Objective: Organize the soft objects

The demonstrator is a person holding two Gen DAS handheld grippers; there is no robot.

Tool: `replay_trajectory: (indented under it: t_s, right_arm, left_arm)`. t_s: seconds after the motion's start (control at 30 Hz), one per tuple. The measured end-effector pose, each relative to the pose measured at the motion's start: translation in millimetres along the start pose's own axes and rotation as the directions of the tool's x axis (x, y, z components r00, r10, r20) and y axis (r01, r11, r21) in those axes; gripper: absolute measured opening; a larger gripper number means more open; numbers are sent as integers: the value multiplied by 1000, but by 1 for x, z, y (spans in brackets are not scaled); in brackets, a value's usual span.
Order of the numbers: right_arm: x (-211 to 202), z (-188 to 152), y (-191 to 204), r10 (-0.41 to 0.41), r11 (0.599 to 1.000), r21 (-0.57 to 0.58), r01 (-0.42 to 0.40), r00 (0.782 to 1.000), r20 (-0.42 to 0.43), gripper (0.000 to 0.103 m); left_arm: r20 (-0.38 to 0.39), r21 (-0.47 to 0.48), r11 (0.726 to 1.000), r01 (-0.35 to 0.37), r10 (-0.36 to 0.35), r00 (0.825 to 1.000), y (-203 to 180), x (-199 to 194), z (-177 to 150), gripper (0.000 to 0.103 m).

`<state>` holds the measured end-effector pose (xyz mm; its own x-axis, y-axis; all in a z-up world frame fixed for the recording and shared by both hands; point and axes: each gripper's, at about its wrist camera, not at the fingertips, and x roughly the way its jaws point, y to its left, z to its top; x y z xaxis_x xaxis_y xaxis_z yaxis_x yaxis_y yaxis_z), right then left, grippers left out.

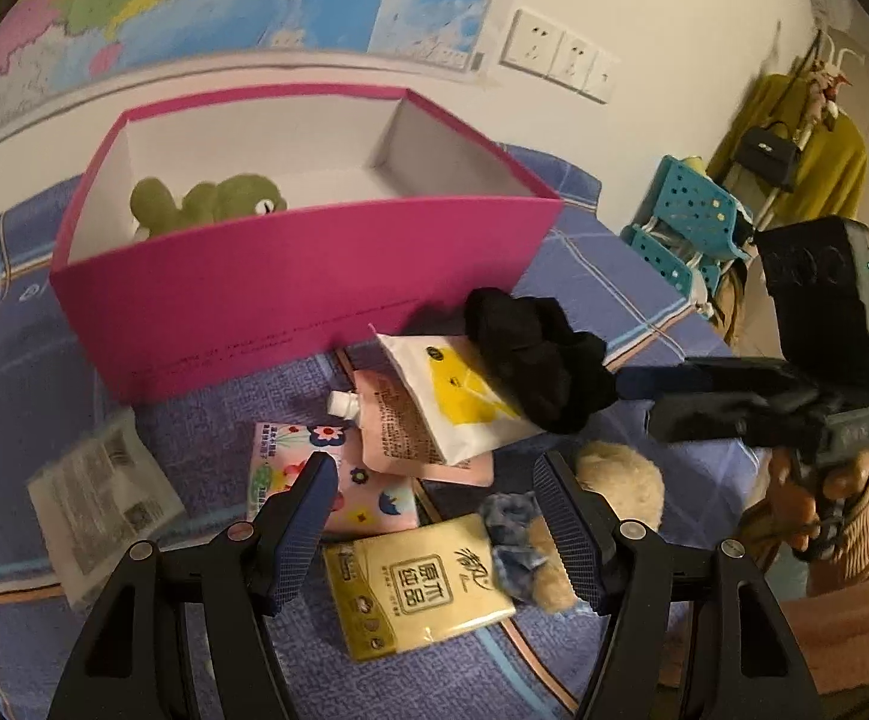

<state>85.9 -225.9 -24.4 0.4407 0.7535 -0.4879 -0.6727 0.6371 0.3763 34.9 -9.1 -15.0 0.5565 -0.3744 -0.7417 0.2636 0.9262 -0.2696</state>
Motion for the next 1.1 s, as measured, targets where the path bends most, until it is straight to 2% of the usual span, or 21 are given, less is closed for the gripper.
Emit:
replay_trajectory:
  t_s: [0.1, 0.2, 0.37, 0.43, 0.53, 0.77, 0.9, 0.97, 1.0, 1.1]
  right_arm:
    - [15, 5, 5, 34, 999, -8, -34, 999, -16, 57]
    - [31, 13, -2, 19, 1000, 10, -18, 999, -26, 57]
    - [34, 21, -27, -123, 990, 72, 124, 992, -16, 57]
    - [25, 21, -36, -215, 974, 79, 215, 977, -3, 57]
    - [18, 20, -49, -280, 955, 102, 280, 960, -14, 57]
    - [21, 12, -64, -268, 953, 126, 275, 961, -70, 57]
    - [17, 9, -69, -238, 957, 155, 245, 969, -61, 57]
    - [16, 7, -70, -186, 966, 171, 195, 980, -63, 57]
    - [17, 6, -70, -155, 970, 182, 163, 986, -60, 57]
    - [15, 5, -72, -118, 970, 208, 123, 992, -38, 57]
  left_arm:
    - [-5, -8, 1000, -4, 4, 1000, 4, 5, 3, 69]
    - [-11, 0, 1000, -12, 12, 1000, 5, 9, 5, 67]
    - [-22, 21, 1000, -7, 8, 1000, 1, 13, 6, 66]
    - [-24, 37, 999, -5, 6, 1000, -4, 14, 8, 66]
    - [-40, 49, 999, 2, 0, 999, -8, 19, 11, 66]
    - [-82, 66, 998, 7, -1, 997, -15, 36, 17, 66]
    - [-108, 85, 996, 9, 0, 994, -19, 43, 18, 53]
    - [-116, 83, 996, 21, -12, 993, -16, 44, 20, 44]
    - [-122, 75, 996, 37, -28, 992, -15, 46, 22, 38]
    - [-120, 56, 998, 16, -9, 993, -11, 47, 25, 22]
